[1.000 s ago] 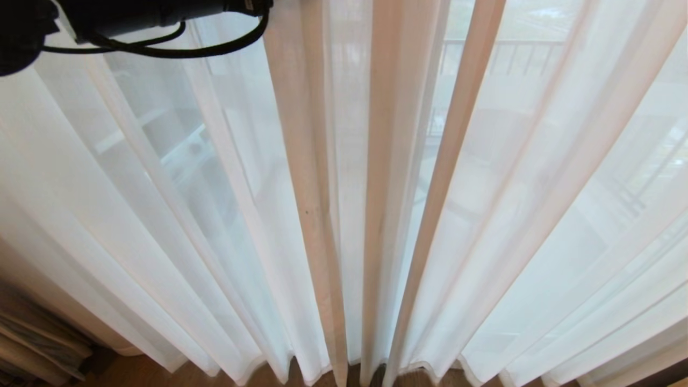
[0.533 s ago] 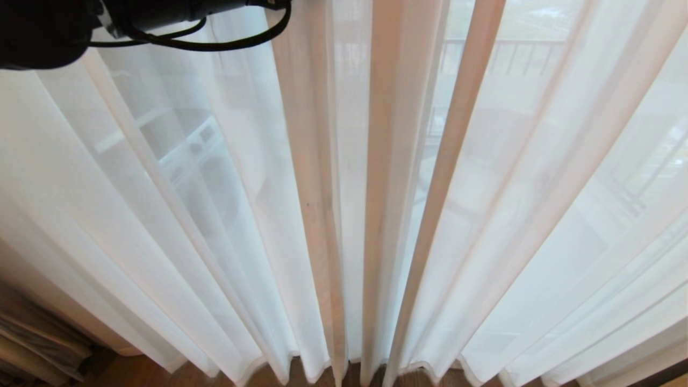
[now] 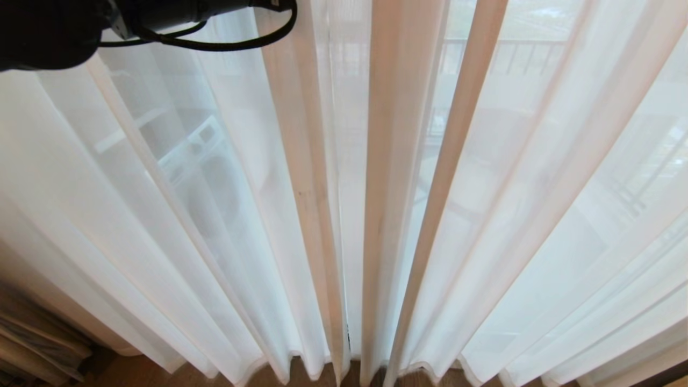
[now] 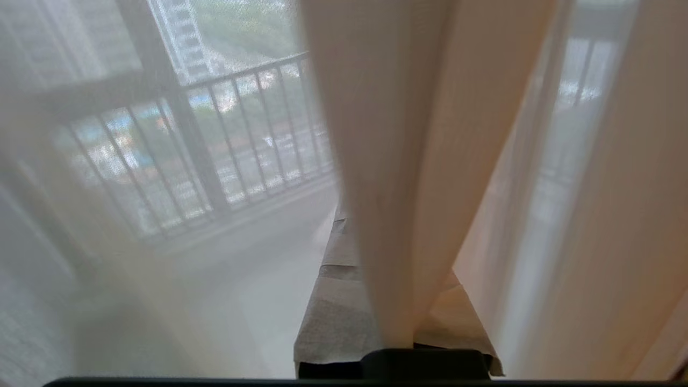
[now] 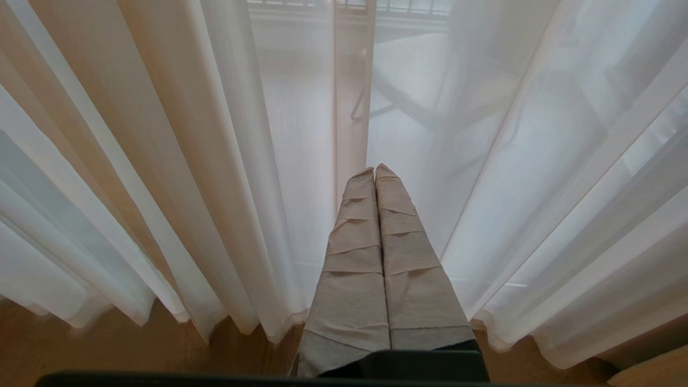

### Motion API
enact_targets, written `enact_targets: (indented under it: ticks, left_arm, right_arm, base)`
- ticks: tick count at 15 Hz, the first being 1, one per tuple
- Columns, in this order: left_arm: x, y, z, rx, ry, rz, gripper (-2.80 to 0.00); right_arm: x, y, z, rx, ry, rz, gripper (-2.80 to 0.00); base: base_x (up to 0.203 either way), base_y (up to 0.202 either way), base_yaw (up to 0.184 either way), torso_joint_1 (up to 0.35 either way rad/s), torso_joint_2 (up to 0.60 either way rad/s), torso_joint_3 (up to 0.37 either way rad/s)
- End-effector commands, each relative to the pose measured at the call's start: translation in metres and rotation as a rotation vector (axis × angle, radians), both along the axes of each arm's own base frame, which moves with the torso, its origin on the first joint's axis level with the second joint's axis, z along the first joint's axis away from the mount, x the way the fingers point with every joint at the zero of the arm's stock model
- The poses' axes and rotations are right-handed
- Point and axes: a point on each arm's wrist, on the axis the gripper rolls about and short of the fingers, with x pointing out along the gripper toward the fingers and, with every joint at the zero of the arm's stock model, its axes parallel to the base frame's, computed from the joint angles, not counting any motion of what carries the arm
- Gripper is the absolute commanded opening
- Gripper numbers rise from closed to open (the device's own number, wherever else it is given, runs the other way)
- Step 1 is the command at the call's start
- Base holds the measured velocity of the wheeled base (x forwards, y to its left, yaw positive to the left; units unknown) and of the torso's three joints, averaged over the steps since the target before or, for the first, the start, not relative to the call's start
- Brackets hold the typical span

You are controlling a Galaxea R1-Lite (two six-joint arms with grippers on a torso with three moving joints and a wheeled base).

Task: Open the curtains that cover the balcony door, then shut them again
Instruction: Pull the inner curtains open on both sides

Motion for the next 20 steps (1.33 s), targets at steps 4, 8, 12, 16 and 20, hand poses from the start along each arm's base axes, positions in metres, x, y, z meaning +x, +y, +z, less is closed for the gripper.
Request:
enact_targets:
  ticks: [4, 8, 12, 16, 20]
  left_arm:
    - [-0.012, 0.010, 0.010, -0.006, -0.035, 0.059, -2.80]
    - [-0.018, 0.021, 0.018, -0.020, -0.056, 0.110, -2.80]
    - [-0.028, 0.036, 0.018, -0.019, -0.040, 0.165, -2.80]
    - [-0.032, 0.057, 0.011, -0.069, -0.109, 0.260, -2.80]
    - [-0.041, 0.087, 0.009, -0.081, -0.119, 0.384, -2.80]
  right_arm:
    - [0.000, 0.000, 0.000, 0.000, 0.000, 0.000, -2.80]
    - [0.000, 0.000, 0.000, 0.000, 0.000, 0.001, -2.80]
    - [0.000, 0.000, 0.000, 0.000, -0.001, 0.001, -2.80]
    - [0.000, 0.000, 0.000, 0.000, -0.001, 0.000, -2.80]
    - [0.000, 0.000, 0.000, 0.000, 0.000, 0.001, -2.80]
  base:
    - [0.000, 0.000, 0.000, 0.000, 0.00, 0.000]
    - [0.000, 0.000, 0.000, 0.000, 0.00, 0.000]
    - [0.000, 0.000, 0.000, 0.000, 0.00, 0.000]
    - [0.000, 0.000, 0.000, 0.000, 0.00, 0.000]
    - [0.000, 0.000, 0.000, 0.000, 0.00, 0.000]
